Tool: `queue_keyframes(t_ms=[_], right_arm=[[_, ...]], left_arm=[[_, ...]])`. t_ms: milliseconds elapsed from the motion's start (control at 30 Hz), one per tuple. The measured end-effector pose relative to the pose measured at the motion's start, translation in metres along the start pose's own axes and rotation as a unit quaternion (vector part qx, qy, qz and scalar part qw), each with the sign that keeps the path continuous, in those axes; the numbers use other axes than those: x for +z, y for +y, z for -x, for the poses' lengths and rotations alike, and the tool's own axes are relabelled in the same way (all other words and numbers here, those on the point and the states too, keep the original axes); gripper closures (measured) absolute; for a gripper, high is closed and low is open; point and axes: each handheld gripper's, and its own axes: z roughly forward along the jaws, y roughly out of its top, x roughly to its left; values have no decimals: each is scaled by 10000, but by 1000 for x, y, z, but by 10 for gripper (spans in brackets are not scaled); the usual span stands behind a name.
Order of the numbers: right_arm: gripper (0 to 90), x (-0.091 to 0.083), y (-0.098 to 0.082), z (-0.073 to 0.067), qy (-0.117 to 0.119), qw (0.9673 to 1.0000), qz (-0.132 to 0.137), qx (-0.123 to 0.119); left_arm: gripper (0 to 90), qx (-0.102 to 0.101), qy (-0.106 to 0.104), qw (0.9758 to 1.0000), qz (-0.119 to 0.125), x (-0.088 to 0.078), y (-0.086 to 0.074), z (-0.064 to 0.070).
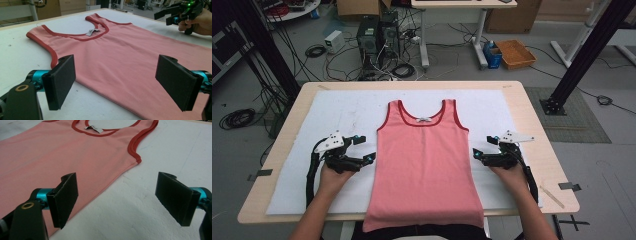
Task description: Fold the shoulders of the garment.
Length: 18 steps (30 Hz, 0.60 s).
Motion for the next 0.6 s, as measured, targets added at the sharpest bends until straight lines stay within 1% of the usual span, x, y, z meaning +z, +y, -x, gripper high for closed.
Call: queue_keyframes(t_ms=[33, 133, 267, 367, 500, 533, 600], right_arm=[[182, 0, 0, 0, 18, 10000, -4, 49], [183, 0, 0, 1, 31, 10000, 4, 91], [183, 0, 0, 0, -9, 10000, 5, 50], [183, 0, 0, 0, -74, 10000, -1, 57], [183, 0, 0, -1, -113, 9999, -10, 42], [183, 0, 0, -1, -115, 9999, -9, 5], [183, -1, 0, -2, -122, 9999, -22, 46]], left_arm=[[167, 3, 4, 10000, -9, 0, 0, 0], [167, 40, 9, 10000, -27, 1, 0, 1], [166, 185, -6, 9998, -68, 2, 0, 3], [167, 223, 0, 9997, -112, 2, 1, 4], [166, 159, -6, 9998, -102, 2, 1, 2], [167, 124, 0, 9999, -94, 2, 1, 2], [167, 85, 18, 9999, -97, 2, 1, 2]])
